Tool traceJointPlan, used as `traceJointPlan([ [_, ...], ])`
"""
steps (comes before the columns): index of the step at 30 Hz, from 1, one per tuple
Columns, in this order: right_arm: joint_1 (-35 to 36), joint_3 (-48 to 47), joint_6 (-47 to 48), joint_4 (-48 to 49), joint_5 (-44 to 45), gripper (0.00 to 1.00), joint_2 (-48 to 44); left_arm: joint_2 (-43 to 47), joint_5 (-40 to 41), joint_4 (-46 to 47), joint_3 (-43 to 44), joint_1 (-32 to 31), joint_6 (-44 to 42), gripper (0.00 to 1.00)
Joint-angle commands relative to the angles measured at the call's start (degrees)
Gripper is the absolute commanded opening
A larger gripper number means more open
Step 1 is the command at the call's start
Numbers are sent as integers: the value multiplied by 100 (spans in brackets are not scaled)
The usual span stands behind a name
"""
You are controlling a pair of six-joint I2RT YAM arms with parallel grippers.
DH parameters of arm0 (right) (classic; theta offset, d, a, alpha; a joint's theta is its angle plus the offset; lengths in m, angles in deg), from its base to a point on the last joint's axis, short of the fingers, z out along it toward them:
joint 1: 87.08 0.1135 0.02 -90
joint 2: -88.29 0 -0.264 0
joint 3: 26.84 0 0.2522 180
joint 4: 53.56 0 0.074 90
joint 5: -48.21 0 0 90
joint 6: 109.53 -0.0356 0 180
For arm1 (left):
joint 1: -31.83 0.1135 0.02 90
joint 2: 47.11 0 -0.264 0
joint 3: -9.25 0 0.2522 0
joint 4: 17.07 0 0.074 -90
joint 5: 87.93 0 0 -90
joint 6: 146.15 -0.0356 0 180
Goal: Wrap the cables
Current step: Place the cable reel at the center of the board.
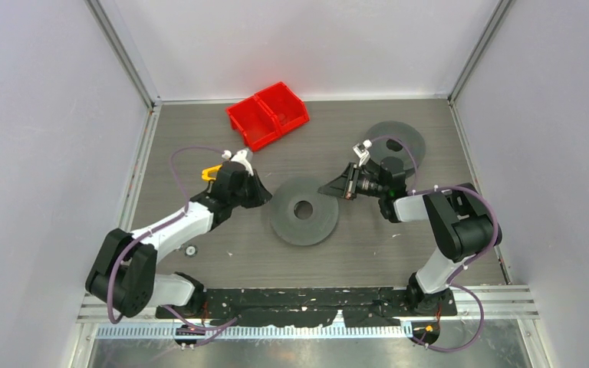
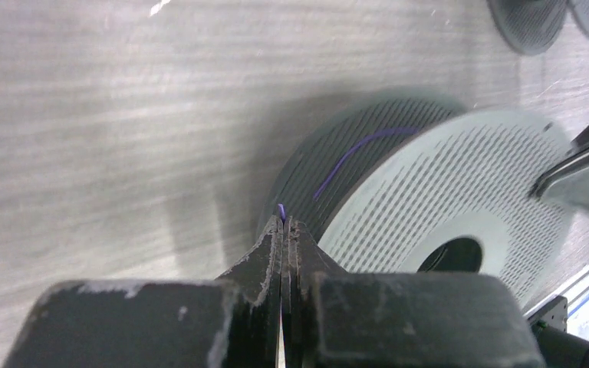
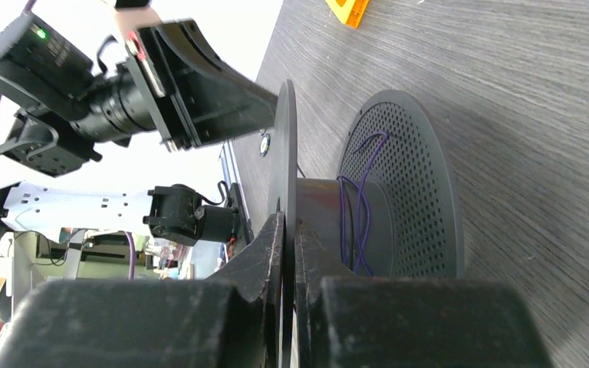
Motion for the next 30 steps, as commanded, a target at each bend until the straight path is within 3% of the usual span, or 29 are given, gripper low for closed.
traceJointPlan([
  [1, 6, -54, 488, 16, -205, 5, 120, -440, -397, 177, 689, 101, -501, 0],
  [13, 25, -424, 863, -651, -80, 5, 326, -2220, -3002, 391, 2025, 278, -1269, 0],
  [17, 31, -514, 1012, -875, -3, 5, 369, -2873, -3622, -300, 2761, 305, -1474, 0],
  [30, 22, -728, 1137, -1398, 361, 5, 515, -3546, -4077, -1227, 3480, 360, -1902, 12],
])
